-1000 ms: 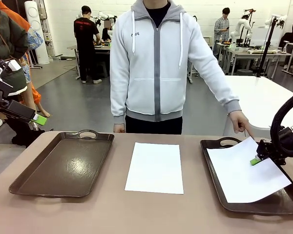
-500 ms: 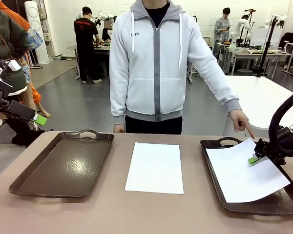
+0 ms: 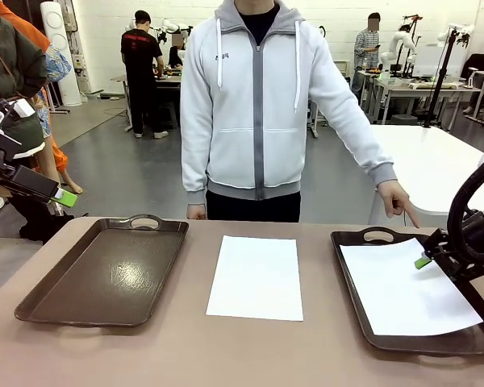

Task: Sort the A4 documents.
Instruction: Place the A4 Paper in the designated Handle tray.

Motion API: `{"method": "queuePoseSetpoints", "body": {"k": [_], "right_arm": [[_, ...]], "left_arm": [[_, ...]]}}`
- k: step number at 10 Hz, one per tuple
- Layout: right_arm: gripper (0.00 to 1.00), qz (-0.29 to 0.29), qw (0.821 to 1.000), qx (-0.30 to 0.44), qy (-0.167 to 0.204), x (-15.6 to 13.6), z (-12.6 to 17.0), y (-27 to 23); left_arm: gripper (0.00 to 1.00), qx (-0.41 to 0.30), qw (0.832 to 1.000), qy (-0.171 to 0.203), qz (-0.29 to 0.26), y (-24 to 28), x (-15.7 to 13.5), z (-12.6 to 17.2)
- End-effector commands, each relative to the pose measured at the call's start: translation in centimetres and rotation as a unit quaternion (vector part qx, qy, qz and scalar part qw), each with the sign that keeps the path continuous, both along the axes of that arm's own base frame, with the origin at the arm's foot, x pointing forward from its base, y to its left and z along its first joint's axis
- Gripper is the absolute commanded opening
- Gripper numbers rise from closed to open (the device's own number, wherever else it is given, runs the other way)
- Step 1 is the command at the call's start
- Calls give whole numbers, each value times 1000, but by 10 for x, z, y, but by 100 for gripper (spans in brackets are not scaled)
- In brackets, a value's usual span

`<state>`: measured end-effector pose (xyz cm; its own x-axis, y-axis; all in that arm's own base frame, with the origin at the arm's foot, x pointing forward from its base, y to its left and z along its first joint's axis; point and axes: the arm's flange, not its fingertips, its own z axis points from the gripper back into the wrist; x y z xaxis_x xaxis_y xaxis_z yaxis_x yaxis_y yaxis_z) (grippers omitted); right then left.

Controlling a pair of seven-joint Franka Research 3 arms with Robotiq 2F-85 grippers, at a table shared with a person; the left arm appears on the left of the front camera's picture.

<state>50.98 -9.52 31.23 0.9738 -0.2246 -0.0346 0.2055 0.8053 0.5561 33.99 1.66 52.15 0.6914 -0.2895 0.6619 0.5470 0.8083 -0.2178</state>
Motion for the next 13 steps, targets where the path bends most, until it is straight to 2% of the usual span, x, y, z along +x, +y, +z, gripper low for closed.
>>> {"method": "queuePoseSetpoints", "body": {"k": [1, 3, 13], "right_arm": [[87, -19, 999, -45, 13, -14, 9, 10], [100, -33, 997, -67, 8, -23, 20, 11], [100, -25, 998, -52, -1, -20, 22, 6]], "left_arm": [[100, -6, 1000, 1, -3, 0, 0, -1], [100, -6, 1000, 1, -3, 0, 0, -1], [100, -6, 1000, 1, -3, 0, 0, -1]]}}
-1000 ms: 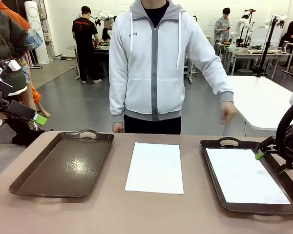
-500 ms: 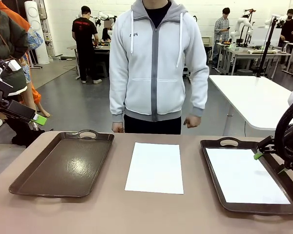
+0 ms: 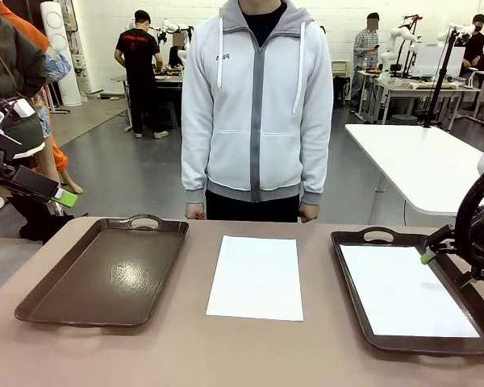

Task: Sort the A4 documents.
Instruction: Place the A4 Paper in the designated Handle tray, then receive the A4 Paper.

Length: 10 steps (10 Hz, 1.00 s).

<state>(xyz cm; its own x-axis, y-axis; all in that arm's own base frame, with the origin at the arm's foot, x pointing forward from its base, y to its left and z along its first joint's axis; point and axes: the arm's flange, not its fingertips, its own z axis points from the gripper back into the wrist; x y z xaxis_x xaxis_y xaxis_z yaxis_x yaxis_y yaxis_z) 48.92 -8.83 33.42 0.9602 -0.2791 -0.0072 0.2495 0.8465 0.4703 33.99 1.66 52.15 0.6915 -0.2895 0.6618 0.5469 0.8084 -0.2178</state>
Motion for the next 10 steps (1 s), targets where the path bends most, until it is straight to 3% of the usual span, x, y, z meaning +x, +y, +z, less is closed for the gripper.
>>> {"method": "queuePoseSetpoints", "body": {"k": [1, 10], "right_arm": [[100, 2, 1000, 0, 0, 1, 0, -1], [100, 0, 1000, 0, 0, 0, 0, 0]], "left_arm": [[100, -6, 1000, 1, -3, 0, 0, -1], [100, -6, 1000, 1, -3, 0, 0, -1]]}}
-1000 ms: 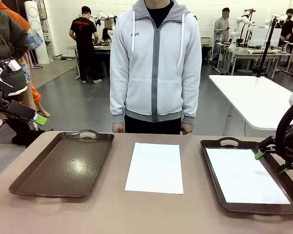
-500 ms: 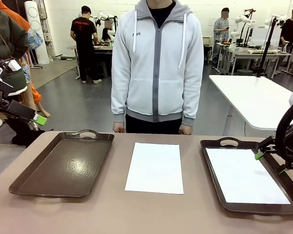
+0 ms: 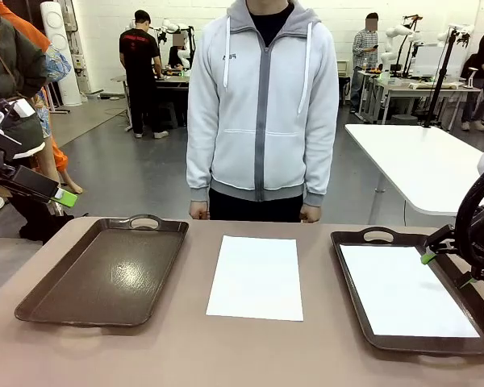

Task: Sort the A4 documents.
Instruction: Receive the A4 Paper.

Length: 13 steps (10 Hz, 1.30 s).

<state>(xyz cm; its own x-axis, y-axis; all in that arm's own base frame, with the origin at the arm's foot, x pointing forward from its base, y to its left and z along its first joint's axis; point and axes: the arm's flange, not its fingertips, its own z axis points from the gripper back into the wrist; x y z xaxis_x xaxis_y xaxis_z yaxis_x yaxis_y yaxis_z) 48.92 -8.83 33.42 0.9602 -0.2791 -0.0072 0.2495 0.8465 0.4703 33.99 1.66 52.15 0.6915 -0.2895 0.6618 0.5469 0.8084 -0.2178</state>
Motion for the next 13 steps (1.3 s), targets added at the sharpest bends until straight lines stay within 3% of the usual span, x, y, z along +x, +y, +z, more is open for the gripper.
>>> {"method": "queuePoseSetpoints", "body": {"k": [1, 4, 7, 9, 10, 11, 13], "right_arm": [[100, 17, 997, -36, -66, -19, 13, 6], [100, 154, 969, -53, -184, -23, 69, 66], [100, 330, 915, 32, -231, -52, 135, 122], [100, 381, 881, 89, -265, -94, 162, 122], [100, 421, 846, 85, -317, -114, 170, 119], [100, 432, 821, 64, -368, -125, 174, 120], [100, 422, 815, 36, -394, -132, 174, 130]], "left_arm": [[100, -6, 1000, 1, -3, 0, 0, -1], [100, -6, 1000, 1, -3, 0, 0, -1], [100, -6, 1000, 1, -3, 0, 0, -1], [100, -6, 1000, 1, -3, 0, 0, -1], [100, -6, 1000, 1, -3, 0, 0, -1], [100, -6, 1000, 1, -3, 0, 0, -1], [100, -6, 1000, 1, -3, 0, 0, -1]]}}
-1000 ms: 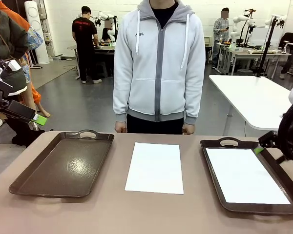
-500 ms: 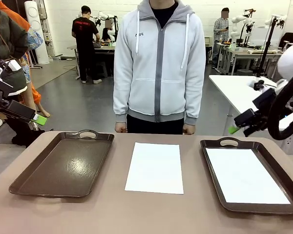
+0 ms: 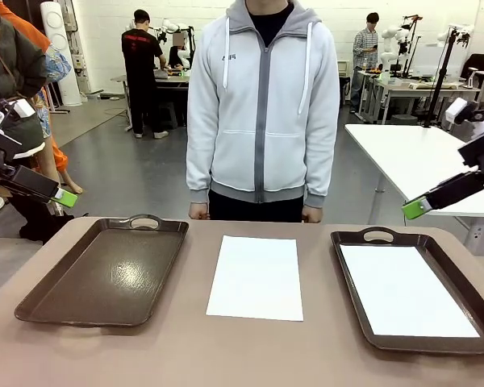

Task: Sort the A4 documents.
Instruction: Receive the A4 Paper.

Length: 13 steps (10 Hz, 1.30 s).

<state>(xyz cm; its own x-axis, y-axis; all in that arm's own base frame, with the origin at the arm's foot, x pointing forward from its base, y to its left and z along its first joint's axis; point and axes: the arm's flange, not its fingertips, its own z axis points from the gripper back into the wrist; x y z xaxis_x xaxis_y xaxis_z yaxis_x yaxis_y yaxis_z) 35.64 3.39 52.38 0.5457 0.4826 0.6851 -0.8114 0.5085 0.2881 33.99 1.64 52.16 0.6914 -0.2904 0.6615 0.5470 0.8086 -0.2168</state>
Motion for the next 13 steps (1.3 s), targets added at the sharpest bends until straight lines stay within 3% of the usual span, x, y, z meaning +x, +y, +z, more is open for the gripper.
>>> {"method": "queuePoseSetpoints", "body": {"k": [1, 7, 12, 13], "right_arm": [[100, -8, 1000, -4, -25, 1, -16, 14], [100, -10, 999, -27, 31, 28, -12, 24], [100, -38, 998, -23, 41, 32, -12, 9], [100, -28, 999, -21, 25, 30, -15, 14]], "left_arm": [[100, -6, 1000, 1, -2, 1, 0, -1], [100, -6, 1000, 1, -2, 1, 0, -1], [100, -6, 1000, 1, -2, 1, 0, -1], [100, -6, 1000, 1, -2, 1, 0, -1]]}}
